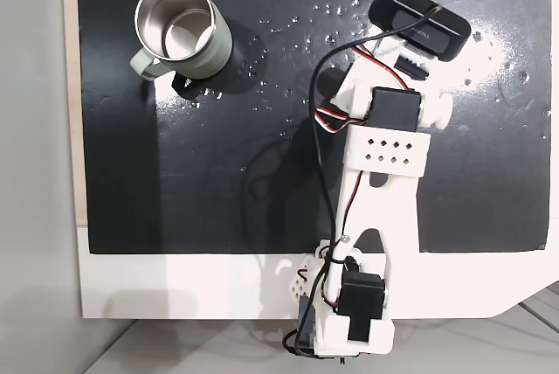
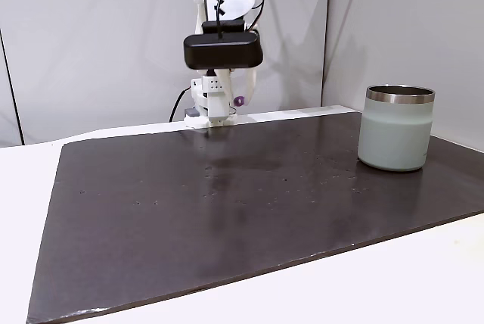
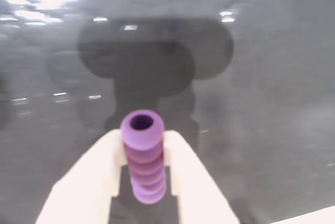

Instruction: Grasp a pengrip and put it in the cup.

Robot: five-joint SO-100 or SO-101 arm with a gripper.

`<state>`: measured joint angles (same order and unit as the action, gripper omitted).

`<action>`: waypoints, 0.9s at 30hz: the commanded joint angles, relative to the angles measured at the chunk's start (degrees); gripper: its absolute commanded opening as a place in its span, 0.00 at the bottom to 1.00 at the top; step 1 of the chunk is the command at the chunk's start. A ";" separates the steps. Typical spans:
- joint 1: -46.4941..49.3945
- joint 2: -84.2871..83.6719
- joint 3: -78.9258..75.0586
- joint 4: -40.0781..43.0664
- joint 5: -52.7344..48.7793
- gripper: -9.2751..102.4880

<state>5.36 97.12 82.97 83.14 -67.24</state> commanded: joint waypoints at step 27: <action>-30.76 -42.28 -80.60 16.26 39.37 0.08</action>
<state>-24.08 55.81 9.84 99.67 -30.32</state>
